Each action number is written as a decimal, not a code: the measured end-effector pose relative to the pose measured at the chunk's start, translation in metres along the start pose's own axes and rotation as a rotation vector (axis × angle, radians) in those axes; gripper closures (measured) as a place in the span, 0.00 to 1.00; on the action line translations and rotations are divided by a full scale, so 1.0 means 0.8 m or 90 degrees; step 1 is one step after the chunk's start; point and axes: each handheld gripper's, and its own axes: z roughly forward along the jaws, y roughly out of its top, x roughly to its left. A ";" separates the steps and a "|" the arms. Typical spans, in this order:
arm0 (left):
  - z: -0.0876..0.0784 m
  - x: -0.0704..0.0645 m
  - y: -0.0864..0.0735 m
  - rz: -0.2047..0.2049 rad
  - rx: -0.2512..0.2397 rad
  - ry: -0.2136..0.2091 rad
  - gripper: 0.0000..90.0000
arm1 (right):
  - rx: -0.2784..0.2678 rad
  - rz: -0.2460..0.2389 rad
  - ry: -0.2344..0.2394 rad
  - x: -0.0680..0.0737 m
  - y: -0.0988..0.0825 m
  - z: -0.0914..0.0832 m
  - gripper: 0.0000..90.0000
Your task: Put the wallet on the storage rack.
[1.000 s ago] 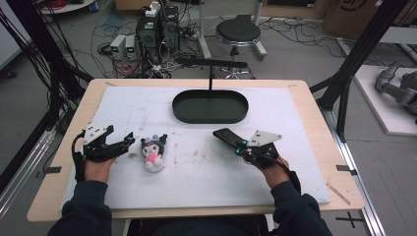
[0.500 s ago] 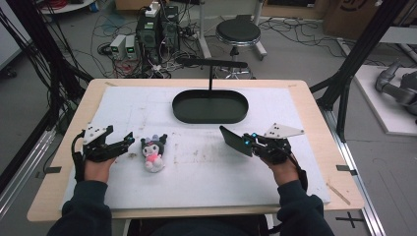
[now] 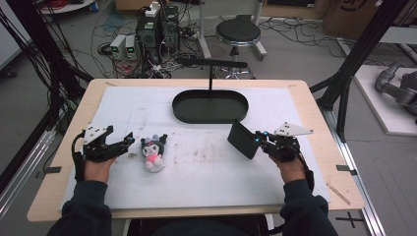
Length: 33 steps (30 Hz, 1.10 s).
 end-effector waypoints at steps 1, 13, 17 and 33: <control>0.000 0.000 0.000 0.001 0.001 0.001 0.24 | 0.003 0.000 0.002 0.000 -0.001 0.002 0.85; 0.000 -0.001 0.000 0.003 0.003 0.000 0.24 | 0.018 -0.024 -0.009 0.002 -0.006 0.019 0.36; 0.001 -0.001 0.000 0.004 0.003 -0.002 0.24 | 0.042 -0.024 -0.013 0.004 -0.009 0.031 0.29; 0.001 -0.001 -0.001 0.004 0.005 0.002 0.24 | 0.046 -0.030 0.016 0.008 -0.011 0.039 0.87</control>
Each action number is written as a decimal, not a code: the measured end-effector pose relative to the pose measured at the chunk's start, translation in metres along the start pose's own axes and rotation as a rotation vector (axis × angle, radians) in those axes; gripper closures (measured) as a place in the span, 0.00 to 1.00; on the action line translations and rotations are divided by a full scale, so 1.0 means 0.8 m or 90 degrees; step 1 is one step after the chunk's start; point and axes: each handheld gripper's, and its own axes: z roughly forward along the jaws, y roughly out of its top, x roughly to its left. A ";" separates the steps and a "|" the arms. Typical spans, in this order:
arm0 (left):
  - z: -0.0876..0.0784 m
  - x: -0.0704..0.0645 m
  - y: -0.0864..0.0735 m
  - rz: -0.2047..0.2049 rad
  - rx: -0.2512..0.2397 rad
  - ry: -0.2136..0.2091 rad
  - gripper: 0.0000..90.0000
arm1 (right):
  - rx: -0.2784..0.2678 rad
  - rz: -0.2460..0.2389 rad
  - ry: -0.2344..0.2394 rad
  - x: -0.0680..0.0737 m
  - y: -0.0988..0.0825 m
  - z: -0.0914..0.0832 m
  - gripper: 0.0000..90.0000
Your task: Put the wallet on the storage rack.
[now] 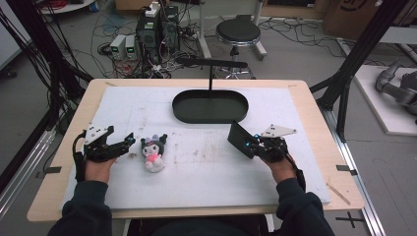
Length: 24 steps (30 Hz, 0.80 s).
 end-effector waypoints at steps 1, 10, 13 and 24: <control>0.000 0.001 0.000 0.002 0.002 0.000 0.24 | -0.001 -0.005 -0.003 0.000 0.000 0.000 0.88; 0.001 0.003 0.000 0.000 0.003 0.000 0.24 | -0.028 -0.020 -0.008 0.002 0.017 -0.007 0.89; 0.001 0.004 0.000 -0.002 0.001 0.000 0.24 | -0.042 -0.025 -0.016 0.000 0.032 -0.006 0.89; 0.001 0.004 0.000 -0.001 0.004 -0.002 0.24 | -0.076 -0.028 -0.035 -0.028 0.102 0.021 0.89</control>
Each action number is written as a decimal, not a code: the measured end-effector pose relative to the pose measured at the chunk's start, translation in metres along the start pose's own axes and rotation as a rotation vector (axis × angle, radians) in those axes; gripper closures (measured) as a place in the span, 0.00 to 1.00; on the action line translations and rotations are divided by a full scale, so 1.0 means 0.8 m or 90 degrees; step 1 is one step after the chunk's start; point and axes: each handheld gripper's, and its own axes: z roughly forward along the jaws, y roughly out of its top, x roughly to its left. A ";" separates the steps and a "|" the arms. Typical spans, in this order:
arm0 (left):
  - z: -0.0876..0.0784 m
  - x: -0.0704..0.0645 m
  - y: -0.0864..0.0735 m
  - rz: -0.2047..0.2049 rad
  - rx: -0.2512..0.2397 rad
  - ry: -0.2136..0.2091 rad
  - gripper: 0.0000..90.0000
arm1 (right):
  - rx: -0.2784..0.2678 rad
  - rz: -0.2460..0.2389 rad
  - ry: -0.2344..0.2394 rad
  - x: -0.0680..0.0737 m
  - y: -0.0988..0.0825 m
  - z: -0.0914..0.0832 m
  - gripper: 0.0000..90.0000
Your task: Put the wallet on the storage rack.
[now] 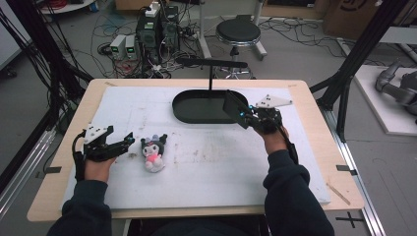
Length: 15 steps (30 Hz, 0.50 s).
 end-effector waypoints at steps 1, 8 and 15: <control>0.000 0.000 0.000 -0.001 0.000 0.000 0.24 | 0.001 -0.003 -0.006 -0.003 0.005 0.004 0.89; 0.001 -0.001 0.000 -0.001 0.000 -0.001 0.24 | 0.004 -0.005 -0.048 -0.024 0.026 0.044 0.89; 0.001 0.000 0.000 -0.004 0.001 -0.002 0.24 | 0.051 -0.003 -0.100 -0.029 0.017 0.103 0.89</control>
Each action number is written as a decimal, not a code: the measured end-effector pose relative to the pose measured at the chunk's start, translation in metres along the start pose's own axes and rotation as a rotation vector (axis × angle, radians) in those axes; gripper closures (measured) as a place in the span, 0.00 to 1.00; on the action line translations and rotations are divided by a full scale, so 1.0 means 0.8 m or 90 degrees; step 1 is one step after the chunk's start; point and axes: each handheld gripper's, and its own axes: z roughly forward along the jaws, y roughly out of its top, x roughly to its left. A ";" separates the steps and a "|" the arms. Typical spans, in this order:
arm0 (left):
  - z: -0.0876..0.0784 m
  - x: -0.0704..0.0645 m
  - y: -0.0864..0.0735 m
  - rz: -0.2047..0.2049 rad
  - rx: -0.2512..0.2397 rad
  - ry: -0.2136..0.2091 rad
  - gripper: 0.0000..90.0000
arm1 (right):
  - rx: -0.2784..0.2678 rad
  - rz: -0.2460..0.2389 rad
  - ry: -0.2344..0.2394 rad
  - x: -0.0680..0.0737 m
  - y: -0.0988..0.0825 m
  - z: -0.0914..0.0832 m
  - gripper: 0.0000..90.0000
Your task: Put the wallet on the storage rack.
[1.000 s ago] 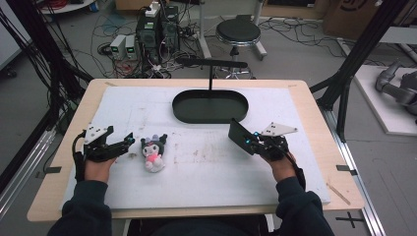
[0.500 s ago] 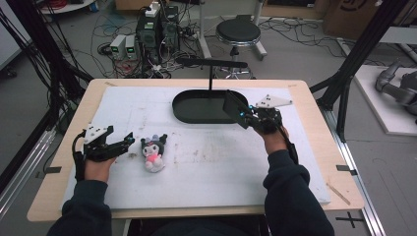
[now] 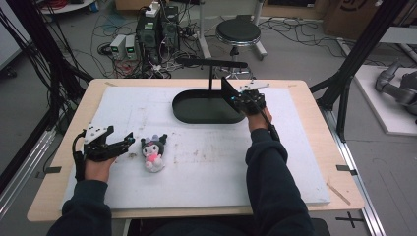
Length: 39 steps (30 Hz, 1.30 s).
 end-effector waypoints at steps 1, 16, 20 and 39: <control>0.000 0.000 0.000 -0.001 0.001 0.000 0.24 | 0.006 -0.001 -0.008 0.002 -0.001 0.006 0.89; 0.001 0.002 -0.001 -0.004 0.000 -0.001 0.24 | 0.037 0.010 -0.090 0.026 -0.018 0.065 0.86; 0.000 0.001 -0.001 0.000 0.000 -0.001 0.24 | 0.017 0.069 -0.014 0.027 -0.021 0.070 0.70; 0.001 -0.001 -0.001 0.001 0.002 -0.002 0.25 | 0.034 0.027 0.105 -0.011 -0.019 -0.001 0.51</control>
